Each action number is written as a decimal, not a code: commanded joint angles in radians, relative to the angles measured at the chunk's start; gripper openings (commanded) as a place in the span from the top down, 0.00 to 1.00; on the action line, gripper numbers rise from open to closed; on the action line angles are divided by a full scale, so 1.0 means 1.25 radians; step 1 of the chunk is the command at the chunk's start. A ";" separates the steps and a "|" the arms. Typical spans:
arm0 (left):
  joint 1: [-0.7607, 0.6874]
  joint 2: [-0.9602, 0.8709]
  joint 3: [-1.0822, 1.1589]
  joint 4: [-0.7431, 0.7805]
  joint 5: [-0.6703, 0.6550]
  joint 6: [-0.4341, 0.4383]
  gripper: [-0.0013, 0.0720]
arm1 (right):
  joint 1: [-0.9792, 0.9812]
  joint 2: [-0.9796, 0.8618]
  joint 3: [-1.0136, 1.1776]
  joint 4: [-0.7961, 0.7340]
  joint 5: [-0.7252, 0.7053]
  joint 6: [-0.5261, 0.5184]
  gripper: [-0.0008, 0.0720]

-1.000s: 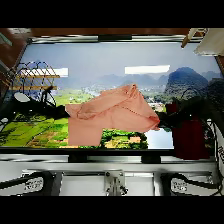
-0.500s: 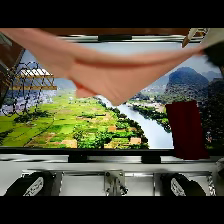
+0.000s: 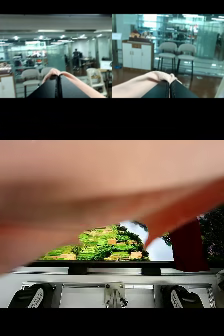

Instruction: Fold the shirts.

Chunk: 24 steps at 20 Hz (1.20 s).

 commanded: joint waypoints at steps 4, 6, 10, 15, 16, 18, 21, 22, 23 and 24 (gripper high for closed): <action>0.004 0.000 -0.034 0.184 -0.265 -0.036 0.95 | 0.000 -0.018 0.009 -0.131 -0.319 0.090 0.88; 0.003 -0.004 -0.113 0.176 -0.353 -0.056 0.95 | 0.000 -0.062 -0.017 -0.127 -0.488 0.138 0.88; 0.003 -0.006 -0.380 0.175 -0.396 -0.056 0.95 | 0.000 -0.107 -0.281 -0.132 -0.522 0.181 0.88; 0.003 -0.136 -0.639 0.089 -0.074 -0.056 0.95 | 0.001 -0.282 -0.484 0.038 -0.034 0.141 0.88; 0.003 -0.196 -0.641 0.062 0.004 -0.056 0.95 | 0.001 -0.347 -0.484 0.092 0.056 0.125 0.88; 0.003 -0.321 -0.634 0.003 0.130 -0.055 0.95 | 0.013 -0.464 -0.484 0.130 0.202 0.114 0.88; 0.002 -0.507 -0.621 -0.090 0.219 -0.038 0.95 | 0.082 -0.620 -0.484 0.127 0.408 0.093 0.88; -0.002 -0.557 -0.615 -0.106 0.239 -0.038 0.95 | 0.109 -0.660 -0.484 0.123 0.478 0.075 0.88; -0.009 -0.602 -0.608 -0.108 0.262 -0.038 0.95 | 0.129 -0.691 -0.484 0.116 0.542 0.058 0.88; -0.016 -0.636 -0.601 -0.108 0.290 -0.027 0.95 | 0.144 -0.718 -0.484 0.111 0.609 0.041 0.88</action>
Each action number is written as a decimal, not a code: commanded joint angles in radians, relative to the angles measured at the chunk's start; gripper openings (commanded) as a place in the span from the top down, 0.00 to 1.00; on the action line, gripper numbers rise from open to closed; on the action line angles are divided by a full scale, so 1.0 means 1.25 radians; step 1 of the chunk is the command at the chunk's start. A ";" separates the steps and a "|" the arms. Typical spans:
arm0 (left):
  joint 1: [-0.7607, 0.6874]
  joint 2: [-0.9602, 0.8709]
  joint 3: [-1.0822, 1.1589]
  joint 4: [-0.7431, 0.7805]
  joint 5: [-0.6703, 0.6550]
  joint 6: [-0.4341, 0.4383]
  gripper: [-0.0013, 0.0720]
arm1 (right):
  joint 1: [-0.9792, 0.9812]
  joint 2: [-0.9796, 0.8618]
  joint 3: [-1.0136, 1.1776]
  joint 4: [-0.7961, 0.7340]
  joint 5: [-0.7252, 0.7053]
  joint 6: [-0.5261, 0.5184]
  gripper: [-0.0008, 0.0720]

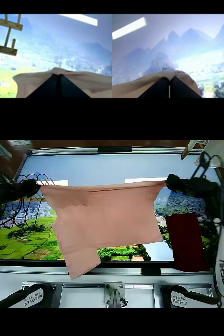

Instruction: Fold the shirts.

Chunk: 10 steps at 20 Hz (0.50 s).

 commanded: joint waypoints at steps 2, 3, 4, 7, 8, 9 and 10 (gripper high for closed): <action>-0.033 -0.178 0.018 -0.053 0.180 0.060 0.95 | 0.061 -0.146 -0.005 -0.013 0.326 -0.053 0.88; -0.044 -0.196 0.018 -0.053 0.226 0.069 0.95 | 0.061 -0.161 -0.005 -0.012 0.334 -0.053 0.88; -0.054 -0.213 0.018 -0.053 0.265 0.069 0.95 | 0.060 -0.175 -0.005 -0.013 0.329 -0.053 0.88; -0.086 -0.260 0.018 -0.053 0.340 0.068 0.95 | 0.060 -0.192 -0.005 -0.012 0.298 -0.053 0.88; -0.097 -0.274 0.018 -0.053 0.350 0.067 0.95 | 0.060 -0.193 -0.005 -0.012 0.283 -0.052 0.88; -0.107 -0.287 0.018 -0.053 0.354 0.066 0.95 | 0.060 -0.193 -0.005 -0.012 0.273 -0.052 0.88; -0.115 -0.296 0.018 -0.053 0.356 0.066 0.95 | 0.060 -0.193 -0.005 -0.012 0.273 -0.052 0.88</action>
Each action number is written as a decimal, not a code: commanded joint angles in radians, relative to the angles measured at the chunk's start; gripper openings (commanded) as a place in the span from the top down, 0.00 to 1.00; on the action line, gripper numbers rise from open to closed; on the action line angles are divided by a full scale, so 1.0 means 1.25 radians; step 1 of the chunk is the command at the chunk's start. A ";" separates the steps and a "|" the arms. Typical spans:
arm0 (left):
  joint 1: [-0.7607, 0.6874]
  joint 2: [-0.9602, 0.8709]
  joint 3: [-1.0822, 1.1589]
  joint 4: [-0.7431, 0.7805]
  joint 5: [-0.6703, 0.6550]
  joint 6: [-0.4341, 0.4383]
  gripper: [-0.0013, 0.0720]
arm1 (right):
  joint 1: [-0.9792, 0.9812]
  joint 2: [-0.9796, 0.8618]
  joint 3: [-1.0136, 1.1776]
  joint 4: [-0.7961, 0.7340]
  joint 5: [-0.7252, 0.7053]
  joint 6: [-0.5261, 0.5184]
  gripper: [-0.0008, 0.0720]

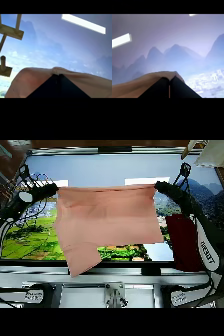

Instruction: Fold the shirts.

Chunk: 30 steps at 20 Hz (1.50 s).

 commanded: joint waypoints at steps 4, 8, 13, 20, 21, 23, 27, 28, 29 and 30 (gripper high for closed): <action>-0.047 -0.043 0.001 -0.003 0.052 0.004 0.95 | 0.003 -0.012 0.000 -0.002 -0.005 -0.003 0.88; -0.039 -0.038 0.001 0.001 -0.074 0.004 0.95 | 0.003 -0.012 0.000 -0.002 -0.038 -0.003 0.88; 0.013 -0.017 0.005 0.056 -0.306 0.004 0.95 | -0.013 -0.005 0.000 -0.038 -0.155 -0.003 0.88; 0.075 0.006 0.012 0.056 -0.492 0.003 0.95 | -0.057 0.008 0.000 -0.036 -0.275 0.040 0.88; 0.070 -0.005 0.012 0.057 -0.514 0.003 0.95 | -0.057 0.005 0.000 -0.037 -0.298 0.040 0.88; 0.067 -0.010 0.013 0.057 -0.516 0.003 0.95 | -0.062 0.002 0.000 -0.050 -0.343 0.040 0.88; 0.088 -0.011 0.013 0.057 -0.523 -0.012 0.95 | -0.073 0.002 0.000 -0.079 -0.394 0.066 0.88; 0.088 -0.015 0.013 0.057 -0.538 -0.012 0.95 | -0.073 0.002 0.000 -0.080 -0.397 0.066 0.88; 0.086 -0.018 0.013 0.057 -0.556 -0.012 0.95 | -0.073 0.002 0.000 -0.079 -0.399 0.067 0.88; 0.085 -0.021 0.013 0.058 -0.576 -0.011 0.95 | -0.073 0.002 0.000 -0.079 -0.403 0.075 0.88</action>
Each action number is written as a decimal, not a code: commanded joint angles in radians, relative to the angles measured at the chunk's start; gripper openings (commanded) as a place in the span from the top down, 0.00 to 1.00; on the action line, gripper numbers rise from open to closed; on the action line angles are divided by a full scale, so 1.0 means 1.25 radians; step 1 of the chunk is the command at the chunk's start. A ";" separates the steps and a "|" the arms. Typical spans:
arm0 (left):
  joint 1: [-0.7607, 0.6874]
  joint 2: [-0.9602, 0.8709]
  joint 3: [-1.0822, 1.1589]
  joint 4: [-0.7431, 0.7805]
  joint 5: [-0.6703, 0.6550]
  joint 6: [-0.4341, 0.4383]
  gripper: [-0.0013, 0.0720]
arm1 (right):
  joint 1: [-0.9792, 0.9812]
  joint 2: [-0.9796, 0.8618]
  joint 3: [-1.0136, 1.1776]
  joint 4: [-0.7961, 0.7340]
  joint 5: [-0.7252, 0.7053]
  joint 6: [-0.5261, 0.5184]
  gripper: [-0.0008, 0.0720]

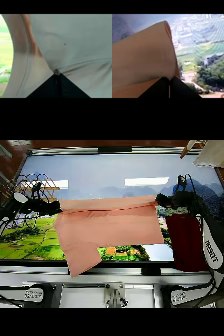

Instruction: Fold the shirts.

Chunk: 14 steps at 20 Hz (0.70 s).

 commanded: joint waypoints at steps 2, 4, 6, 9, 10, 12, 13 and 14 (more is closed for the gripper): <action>0.002 -0.008 0.001 0.019 -0.083 0.002 0.95 | -0.002 -0.001 0.000 -0.008 -0.046 0.029 0.88; 0.002 -0.008 0.001 0.052 -0.118 0.003 0.95 | -0.002 -0.001 -0.001 -0.009 -0.068 0.029 0.88; 0.003 -0.008 0.001 0.067 -0.131 0.003 0.95 | -0.002 -0.001 -0.001 -0.010 -0.089 0.029 0.88; 0.004 -0.008 0.002 0.067 -0.131 0.004 0.95 | -0.002 -0.007 -0.001 -0.056 -0.129 0.059 0.88; 0.007 -0.008 0.007 0.067 -0.132 0.004 0.95 | -0.002 -0.009 0.000 -0.080 -0.141 0.067 0.88; 0.009 -0.008 0.021 0.066 -0.134 0.004 0.95 | -0.002 -0.009 0.000 -0.092 -0.145 0.068 0.88; 0.006 -0.008 0.024 0.066 -0.133 0.003 0.95 | -0.002 -0.009 0.000 -0.092 -0.143 0.068 0.88; 0.002 -0.008 0.024 0.066 -0.138 0.004 0.95 | -0.001 -0.009 0.000 -0.091 -0.144 0.068 0.88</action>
